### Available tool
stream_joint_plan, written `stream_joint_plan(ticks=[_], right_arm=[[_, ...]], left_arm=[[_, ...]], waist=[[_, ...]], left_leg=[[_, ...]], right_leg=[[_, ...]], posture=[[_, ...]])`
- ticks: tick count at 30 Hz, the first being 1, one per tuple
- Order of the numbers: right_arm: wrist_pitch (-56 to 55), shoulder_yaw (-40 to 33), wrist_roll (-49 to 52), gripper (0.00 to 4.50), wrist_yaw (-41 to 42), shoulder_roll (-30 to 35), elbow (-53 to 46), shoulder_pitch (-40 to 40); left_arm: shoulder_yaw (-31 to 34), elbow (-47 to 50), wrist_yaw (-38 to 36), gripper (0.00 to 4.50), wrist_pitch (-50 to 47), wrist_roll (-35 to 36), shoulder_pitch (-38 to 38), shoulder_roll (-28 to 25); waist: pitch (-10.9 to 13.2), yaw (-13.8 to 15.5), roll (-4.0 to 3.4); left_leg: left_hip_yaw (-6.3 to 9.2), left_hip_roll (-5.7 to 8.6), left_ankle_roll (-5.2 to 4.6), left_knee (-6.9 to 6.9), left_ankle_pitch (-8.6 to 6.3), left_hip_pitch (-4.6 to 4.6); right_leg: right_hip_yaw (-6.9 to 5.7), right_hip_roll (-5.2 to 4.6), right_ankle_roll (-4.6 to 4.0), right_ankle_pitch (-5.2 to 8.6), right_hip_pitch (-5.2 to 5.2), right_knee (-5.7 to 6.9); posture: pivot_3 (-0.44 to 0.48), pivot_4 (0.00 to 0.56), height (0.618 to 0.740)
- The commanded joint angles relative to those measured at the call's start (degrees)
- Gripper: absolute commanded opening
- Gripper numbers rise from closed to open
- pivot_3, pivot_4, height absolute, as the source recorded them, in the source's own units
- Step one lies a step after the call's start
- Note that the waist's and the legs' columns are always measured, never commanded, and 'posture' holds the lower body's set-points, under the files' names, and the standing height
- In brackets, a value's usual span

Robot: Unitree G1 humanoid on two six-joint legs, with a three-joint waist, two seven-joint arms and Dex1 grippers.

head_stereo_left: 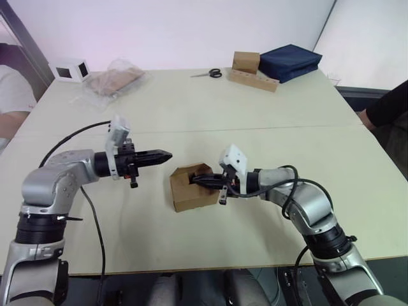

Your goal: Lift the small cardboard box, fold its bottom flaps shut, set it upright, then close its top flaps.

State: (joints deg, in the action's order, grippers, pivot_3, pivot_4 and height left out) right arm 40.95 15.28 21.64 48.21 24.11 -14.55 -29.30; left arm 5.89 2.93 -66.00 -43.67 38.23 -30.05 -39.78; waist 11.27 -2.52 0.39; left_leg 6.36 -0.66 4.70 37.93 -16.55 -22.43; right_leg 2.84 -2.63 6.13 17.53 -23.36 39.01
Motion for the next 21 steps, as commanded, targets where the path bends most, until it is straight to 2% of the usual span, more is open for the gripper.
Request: stream_joint_plan(ticks=[1,7,14,21], right_arm=[[0.27,-1.20,1.09,0.00,0.19,0.86,-2.66,0.22],[0.62,-2.08,1.53,0.00,0.20,1.54,-2.77,-0.03],[1.27,-2.66,2.31,0.00,0.07,2.20,-3.45,-0.26],[2.95,-4.85,4.22,0.00,0.87,4.40,-5.42,-1.17]], left_arm=[[-0.62,6.34,-1.21,0.01,-2.20,3.93,1.59,-0.11],[-4.57,11.63,-0.94,0.01,-1.32,2.72,8.43,-0.20],[-7.32,7.94,2.08,0.01,3.32,-2.09,9.86,2.43],[-8.55,7.48,2.73,0.01,4.92,-3.58,10.91,3.73]], waist=[[0.00,-0.04,0.00],[0.00,-0.03,0.00],[0.00,0.11,0.00],[0.00,0.04,0.00]], left_leg=[[0.00,0.00,0.00,0.00,0.00,-0.01],[-0.01,-0.01,0.00,-0.02,0.00,0.02],[-0.02,0.01,0.00,-0.01,0.00,0.01],[-0.01,0.01,0.00,-0.01,0.00,0.01]], right_leg=[[0.00,0.00,0.00,0.00,0.00,0.00],[0.02,0.00,0.00,0.00,0.00,-0.01],[0.02,-0.02,0.00,0.00,0.02,-0.02],[0.02,-0.01,0.00,0.00,0.01,-0.01]], posture=[[0.000,0.150,0.740],[0.000,0.150,0.740],[0.000,0.150,0.740],[0.000,0.150,0.740]])
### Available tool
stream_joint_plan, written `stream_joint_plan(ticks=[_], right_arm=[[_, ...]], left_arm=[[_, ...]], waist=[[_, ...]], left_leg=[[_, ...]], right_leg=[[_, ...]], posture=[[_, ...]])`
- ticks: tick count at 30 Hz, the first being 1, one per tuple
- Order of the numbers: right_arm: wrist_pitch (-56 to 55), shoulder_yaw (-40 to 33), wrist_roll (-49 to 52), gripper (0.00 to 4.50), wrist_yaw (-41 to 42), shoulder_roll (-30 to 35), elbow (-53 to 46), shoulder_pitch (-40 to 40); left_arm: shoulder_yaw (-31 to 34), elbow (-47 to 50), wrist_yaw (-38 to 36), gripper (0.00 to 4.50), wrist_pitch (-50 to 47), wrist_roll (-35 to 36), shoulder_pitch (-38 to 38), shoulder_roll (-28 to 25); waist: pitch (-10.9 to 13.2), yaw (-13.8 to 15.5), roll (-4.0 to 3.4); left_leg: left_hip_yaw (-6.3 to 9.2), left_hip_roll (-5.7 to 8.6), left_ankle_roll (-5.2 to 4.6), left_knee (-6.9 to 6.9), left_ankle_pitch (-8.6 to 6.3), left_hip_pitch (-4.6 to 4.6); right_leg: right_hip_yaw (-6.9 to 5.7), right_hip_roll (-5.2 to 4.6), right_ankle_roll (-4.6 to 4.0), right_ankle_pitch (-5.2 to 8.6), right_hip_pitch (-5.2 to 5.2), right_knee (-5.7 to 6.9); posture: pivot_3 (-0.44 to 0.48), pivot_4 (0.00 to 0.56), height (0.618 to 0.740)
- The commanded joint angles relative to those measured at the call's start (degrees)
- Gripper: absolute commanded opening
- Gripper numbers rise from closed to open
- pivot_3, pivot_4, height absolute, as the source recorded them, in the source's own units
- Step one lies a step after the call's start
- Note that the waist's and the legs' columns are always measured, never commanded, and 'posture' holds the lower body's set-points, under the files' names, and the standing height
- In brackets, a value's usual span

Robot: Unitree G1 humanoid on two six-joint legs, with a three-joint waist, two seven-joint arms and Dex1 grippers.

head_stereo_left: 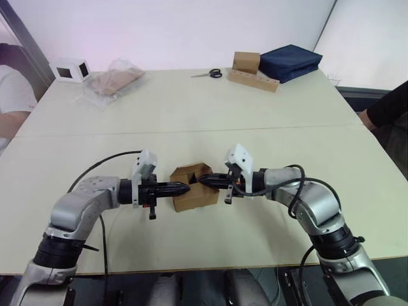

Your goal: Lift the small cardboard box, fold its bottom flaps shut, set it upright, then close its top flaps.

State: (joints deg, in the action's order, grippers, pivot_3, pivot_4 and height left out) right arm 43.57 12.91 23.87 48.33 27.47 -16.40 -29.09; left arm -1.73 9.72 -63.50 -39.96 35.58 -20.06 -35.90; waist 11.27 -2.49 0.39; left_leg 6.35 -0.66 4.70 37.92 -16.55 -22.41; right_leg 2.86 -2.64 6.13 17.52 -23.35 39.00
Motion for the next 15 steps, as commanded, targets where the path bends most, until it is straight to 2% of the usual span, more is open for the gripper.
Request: stream_joint_plan(ticks=[1,8,15], right_arm=[[0.84,-3.96,3.05,0.00,1.49,2.14,-3.71,-2.14],[2.92,-12.17,9.17,0.00,3.98,4.18,3.61,-10.85],[-1.54,-6.64,5.92,0.00,7.08,-4.94,23.81,-21.09]], left_arm=[[-1.00,0.76,0.34,0.01,1.41,-1.05,1.12,-0.03],[-0.56,1.44,1.65,0.01,2.08,-0.90,0.95,0.38],[-0.55,2.15,2.64,0.01,2.15,-0.67,1.08,0.79]], waist=[[0.00,0.01,0.00],[0.00,0.02,0.00],[0.00,-0.19,0.00]], left_leg=[[0.00,0.00,0.00,0.00,0.00,0.00],[0.00,0.00,0.00,0.00,0.00,0.01],[-0.01,-0.02,0.00,-0.03,0.00,0.04]], right_leg=[[0.00,0.00,0.00,0.00,0.00,0.00],[0.00,0.01,0.00,0.00,0.01,0.00],[0.01,0.03,-0.01,0.00,0.00,0.00]], posture=[[0.000,0.150,0.740],[0.000,0.150,0.740],[0.000,0.150,0.740]])
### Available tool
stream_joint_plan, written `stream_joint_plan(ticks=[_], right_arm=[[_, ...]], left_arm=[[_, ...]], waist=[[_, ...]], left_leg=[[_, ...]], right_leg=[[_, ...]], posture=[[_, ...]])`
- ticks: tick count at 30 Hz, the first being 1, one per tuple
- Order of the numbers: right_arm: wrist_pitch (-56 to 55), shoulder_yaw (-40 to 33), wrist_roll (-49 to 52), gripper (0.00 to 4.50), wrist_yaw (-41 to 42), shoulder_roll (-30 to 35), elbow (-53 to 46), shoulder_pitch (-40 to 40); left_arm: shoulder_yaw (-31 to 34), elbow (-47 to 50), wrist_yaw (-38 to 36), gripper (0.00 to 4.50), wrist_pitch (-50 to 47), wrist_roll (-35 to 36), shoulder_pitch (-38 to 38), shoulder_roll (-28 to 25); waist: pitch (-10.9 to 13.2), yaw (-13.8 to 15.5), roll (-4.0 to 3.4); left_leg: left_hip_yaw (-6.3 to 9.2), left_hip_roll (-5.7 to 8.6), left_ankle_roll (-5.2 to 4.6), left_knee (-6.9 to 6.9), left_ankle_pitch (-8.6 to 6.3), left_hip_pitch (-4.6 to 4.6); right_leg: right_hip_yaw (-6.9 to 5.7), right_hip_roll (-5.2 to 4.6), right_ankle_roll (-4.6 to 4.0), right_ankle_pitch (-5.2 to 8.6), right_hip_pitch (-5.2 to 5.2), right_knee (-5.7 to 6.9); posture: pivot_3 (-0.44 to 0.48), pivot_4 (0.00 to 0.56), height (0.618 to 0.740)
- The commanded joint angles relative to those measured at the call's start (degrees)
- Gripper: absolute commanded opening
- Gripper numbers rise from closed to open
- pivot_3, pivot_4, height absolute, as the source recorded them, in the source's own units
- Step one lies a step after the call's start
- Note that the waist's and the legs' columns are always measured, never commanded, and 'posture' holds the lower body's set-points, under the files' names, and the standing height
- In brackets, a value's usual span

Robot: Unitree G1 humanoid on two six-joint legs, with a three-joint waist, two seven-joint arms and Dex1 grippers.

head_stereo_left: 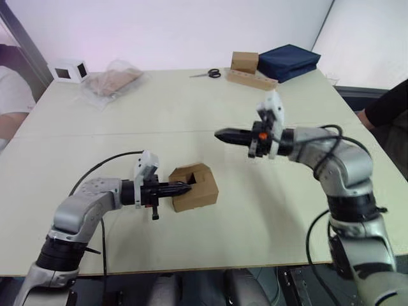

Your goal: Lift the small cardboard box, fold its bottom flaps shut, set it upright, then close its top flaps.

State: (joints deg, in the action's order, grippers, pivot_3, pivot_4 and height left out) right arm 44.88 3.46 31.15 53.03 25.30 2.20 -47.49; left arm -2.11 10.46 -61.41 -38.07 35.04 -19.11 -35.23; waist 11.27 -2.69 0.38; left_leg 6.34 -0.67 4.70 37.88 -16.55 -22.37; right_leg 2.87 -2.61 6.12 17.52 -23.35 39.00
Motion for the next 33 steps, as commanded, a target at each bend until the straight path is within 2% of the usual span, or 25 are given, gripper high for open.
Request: stream_joint_plan(ticks=[1,6,11,20,25,33], right_arm=[[-4.17,3.86,-2.48,0.00,3.04,-3.90,7.88,-3.62],[-7.37,7.30,-5.37,0.00,7.81,-6.34,15.74,-6.40],[-6.56,11.11,-6.68,0.00,13.70,-4.58,13.35,-4.42],[-5.96,13.21,-8.46,0.00,15.14,-4.32,11.44,-0.54],[-7.24,14.40,-10.28,0.00,15.28,-4.17,10.97,1.19],[-8.06,13.95,-11.17,0.00,14.96,-4.54,10.68,2.04]], left_arm=[[-0.13,1.63,0.71,0.01,0.19,-0.04,0.20,0.14],[0.04,2.18,1.51,0.01,-0.13,0.11,0.19,0.37],[0.40,2.73,2.39,0.01,-0.04,0.31,0.77,0.34],[0.46,2.21,2.25,0.01,0.53,0.69,1.40,0.32],[2.39,4.53,0.07,0.01,-1.63,3.59,2.32,-2.27],[11.48,6.96,-4.88,0.01,-6.59,11.24,3.22,-12.21]], waist=[[0.00,0.03,0.00],[0.01,0.22,-0.01],[0.01,0.08,-0.01],[0.01,0.10,-0.01],[0.01,0.06,-0.01],[0.01,0.06,-0.01]], left_leg=[[0.00,0.00,0.00,0.00,0.00,-0.01],[-0.02,0.02,0.01,0.01,0.01,-0.03],[-0.01,0.02,0.01,0.01,0.00,-0.03],[-0.01,0.01,0.01,0.01,0.00,-0.03],[-0.01,0.01,0.01,0.01,0.00,-0.03],[-0.01,0.00,0.01,-0.01,0.00,0.00]], right_leg=[[0.00,-0.01,0.00,0.00,-0.01,0.00],[0.00,-0.06,0.00,0.00,-0.01,-0.01],[0.00,-0.04,0.00,0.00,-0.02,-0.01],[0.00,-0.04,0.00,0.00,-0.02,0.00],[0.00,-0.04,0.00,0.00,-0.02,0.00],[0.00,-0.03,0.00,0.00,-0.01,-0.01]], posture=[[0.000,0.150,0.740],[0.000,0.150,0.740],[0.000,0.150,0.740],[0.000,0.150,0.740],[0.000,0.150,0.740],[0.000,0.150,0.740]])
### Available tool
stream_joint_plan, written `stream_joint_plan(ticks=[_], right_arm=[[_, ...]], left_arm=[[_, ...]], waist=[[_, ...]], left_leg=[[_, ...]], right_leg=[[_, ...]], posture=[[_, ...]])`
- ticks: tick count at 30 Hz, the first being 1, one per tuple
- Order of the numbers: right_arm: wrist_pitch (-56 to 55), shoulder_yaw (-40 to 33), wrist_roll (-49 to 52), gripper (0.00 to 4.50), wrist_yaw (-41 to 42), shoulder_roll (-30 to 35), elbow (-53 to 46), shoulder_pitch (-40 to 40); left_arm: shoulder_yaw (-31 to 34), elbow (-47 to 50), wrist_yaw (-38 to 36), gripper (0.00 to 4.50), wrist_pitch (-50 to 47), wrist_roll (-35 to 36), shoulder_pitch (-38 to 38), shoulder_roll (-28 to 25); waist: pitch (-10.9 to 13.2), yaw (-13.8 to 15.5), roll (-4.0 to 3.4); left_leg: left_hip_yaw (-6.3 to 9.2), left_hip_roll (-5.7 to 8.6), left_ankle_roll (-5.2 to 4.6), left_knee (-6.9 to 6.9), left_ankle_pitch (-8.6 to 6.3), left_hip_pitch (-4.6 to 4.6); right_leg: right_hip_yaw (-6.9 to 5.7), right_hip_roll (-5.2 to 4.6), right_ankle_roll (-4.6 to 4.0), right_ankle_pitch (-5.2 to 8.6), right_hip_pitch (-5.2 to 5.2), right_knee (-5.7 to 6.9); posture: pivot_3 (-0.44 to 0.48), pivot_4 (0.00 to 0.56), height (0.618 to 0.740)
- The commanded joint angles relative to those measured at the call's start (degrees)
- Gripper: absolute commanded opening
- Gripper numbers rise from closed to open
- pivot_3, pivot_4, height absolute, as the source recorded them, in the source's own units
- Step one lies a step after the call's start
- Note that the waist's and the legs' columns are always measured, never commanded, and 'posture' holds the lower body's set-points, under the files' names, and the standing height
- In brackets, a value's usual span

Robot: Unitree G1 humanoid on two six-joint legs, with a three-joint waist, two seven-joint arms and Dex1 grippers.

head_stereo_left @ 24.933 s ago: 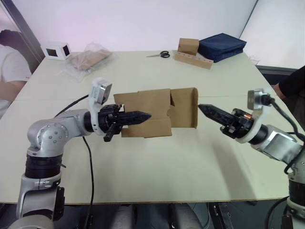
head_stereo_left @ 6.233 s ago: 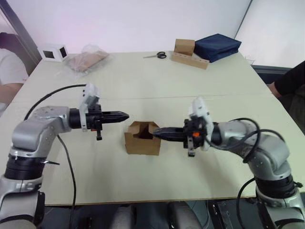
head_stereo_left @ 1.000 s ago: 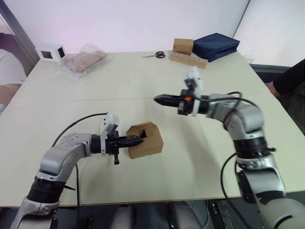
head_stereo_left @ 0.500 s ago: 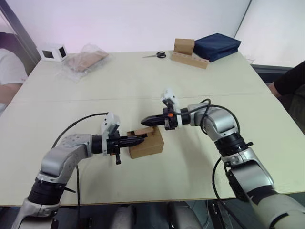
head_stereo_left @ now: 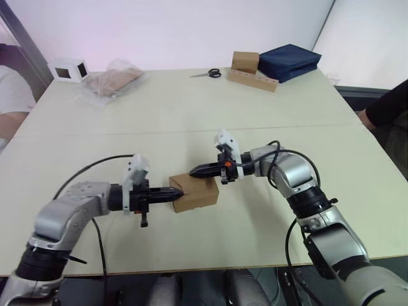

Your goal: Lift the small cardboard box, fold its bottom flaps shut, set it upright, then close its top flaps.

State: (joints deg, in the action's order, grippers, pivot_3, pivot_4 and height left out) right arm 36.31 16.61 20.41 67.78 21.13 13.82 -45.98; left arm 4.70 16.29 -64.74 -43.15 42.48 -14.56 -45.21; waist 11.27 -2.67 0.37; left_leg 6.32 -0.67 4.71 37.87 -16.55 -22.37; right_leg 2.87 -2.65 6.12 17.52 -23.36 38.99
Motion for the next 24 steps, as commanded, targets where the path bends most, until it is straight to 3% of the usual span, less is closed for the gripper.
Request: stream_joint_plan(ticks=[1,4,9,18,24], right_arm=[[0.57,0.67,-0.36,0.00,0.08,-0.40,-1.24,0.55],[1.09,-0.04,0.15,0.00,-0.41,-0.30,-2.85,0.70],[3.67,-1.36,1.77,0.00,-2.11,0.15,-8.35,2.30],[7.23,-1.96,2.98,0.00,-5.91,0.52,-17.20,6.67],[9.88,-4.03,4.87,0.00,-9.13,1.11,-22.67,7.86]], left_arm=[[5.36,0.30,-1.21,0.01,-2.02,4.50,-2.51,-2.46],[4.86,-4.11,0.66,0.01,-2.16,4.18,-8.35,-0.92],[-2.18,-11.88,2.54,0.01,1.67,-2.49,-16.00,5.01],[-9.63,-22.01,0.99,0.01,9.23,-10.50,-19.34,13.74],[-10.59,-22.45,-0.78,0.01,10.21,-11.98,-19.04,14.14]], waist=[[0.00,0.10,0.00],[0.00,0.19,0.00],[0.00,0.10,-0.01],[0.00,0.01,0.00],[0.00,0.09,0.00]], left_leg=[[0.01,0.00,0.00,0.00,0.00,0.00],[0.02,0.00,0.00,0.01,0.00,0.00],[0.02,0.03,0.00,0.01,0.00,-0.01],[0.01,0.02,0.05,0.01,0.03,-0.05],[0.01,0.03,0.04,0.02,0.02,-0.06]], right_leg=[[-0.01,0.01,0.00,0.00,0.00,0.00],[-0.03,0.00,0.00,0.00,0.03,0.00],[-0.03,-0.01,0.00,0.00,0.03,-0.02],[0.00,0.03,0.00,0.00,-0.07,0.02],[-0.01,0.00,0.00,0.00,-0.05,0.01]], posture=[[0.000,0.150,0.740],[0.000,0.150,0.740],[0.000,0.150,0.740],[0.000,0.150,0.740],[0.000,0.150,0.740]])
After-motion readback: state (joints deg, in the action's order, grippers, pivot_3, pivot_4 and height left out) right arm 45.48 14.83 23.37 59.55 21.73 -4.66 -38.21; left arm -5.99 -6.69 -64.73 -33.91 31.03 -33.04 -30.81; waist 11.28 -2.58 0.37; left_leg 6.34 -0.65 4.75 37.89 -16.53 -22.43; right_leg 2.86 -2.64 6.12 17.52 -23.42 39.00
